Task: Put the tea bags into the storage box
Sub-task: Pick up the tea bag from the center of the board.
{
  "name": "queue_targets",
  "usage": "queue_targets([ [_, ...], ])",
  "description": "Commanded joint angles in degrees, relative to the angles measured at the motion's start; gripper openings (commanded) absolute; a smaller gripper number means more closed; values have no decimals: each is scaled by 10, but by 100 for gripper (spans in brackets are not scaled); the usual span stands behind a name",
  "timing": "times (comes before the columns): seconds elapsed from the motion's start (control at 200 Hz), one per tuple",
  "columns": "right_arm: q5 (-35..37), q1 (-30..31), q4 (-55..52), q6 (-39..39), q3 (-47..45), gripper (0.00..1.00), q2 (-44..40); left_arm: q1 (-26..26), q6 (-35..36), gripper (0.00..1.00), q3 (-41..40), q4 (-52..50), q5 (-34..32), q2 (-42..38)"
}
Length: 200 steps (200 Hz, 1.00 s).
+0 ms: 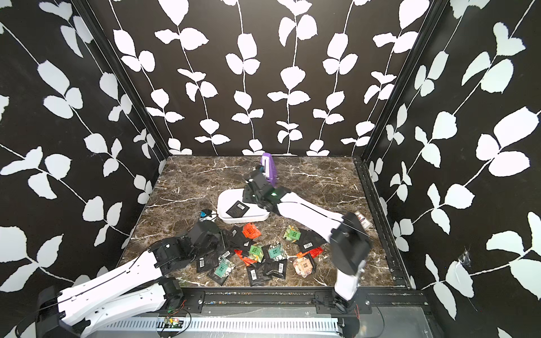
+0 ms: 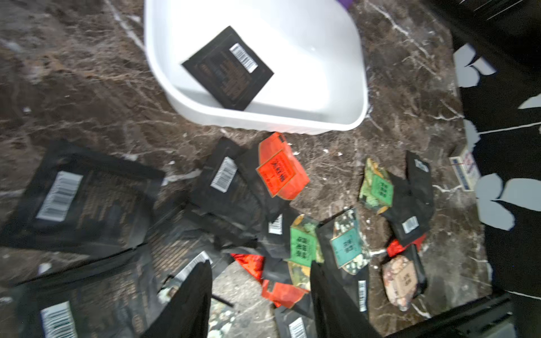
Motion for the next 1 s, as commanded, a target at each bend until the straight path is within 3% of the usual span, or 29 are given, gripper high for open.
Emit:
queue_targets([
  [0.0,45,-4,-6,-17,-89,47,-107,3,10,46,20,52,41,32],
  [0.17,80,-4,-31,26,-255,46,-288,-19,7,28,46,113,81,118],
  [0.26,73,-4,-38,59,-338,46,-376,-51,15,26,81,122,78,176],
  [0.305,65,-4,-40,78,-374,45,-409,-64,16,25,99,124,82,206],
  [0.405,52,-3,-49,121,-438,43,-460,-80,10,10,119,149,107,273],
  [0.46,45,-3,-40,147,-472,42,-480,-81,6,8,125,168,125,303],
  [0.625,15,7,42,214,-559,41,-489,-83,13,2,153,182,142,368],
  [0.995,10,48,102,259,-587,42,-413,-83,2,0,153,199,154,425],
])
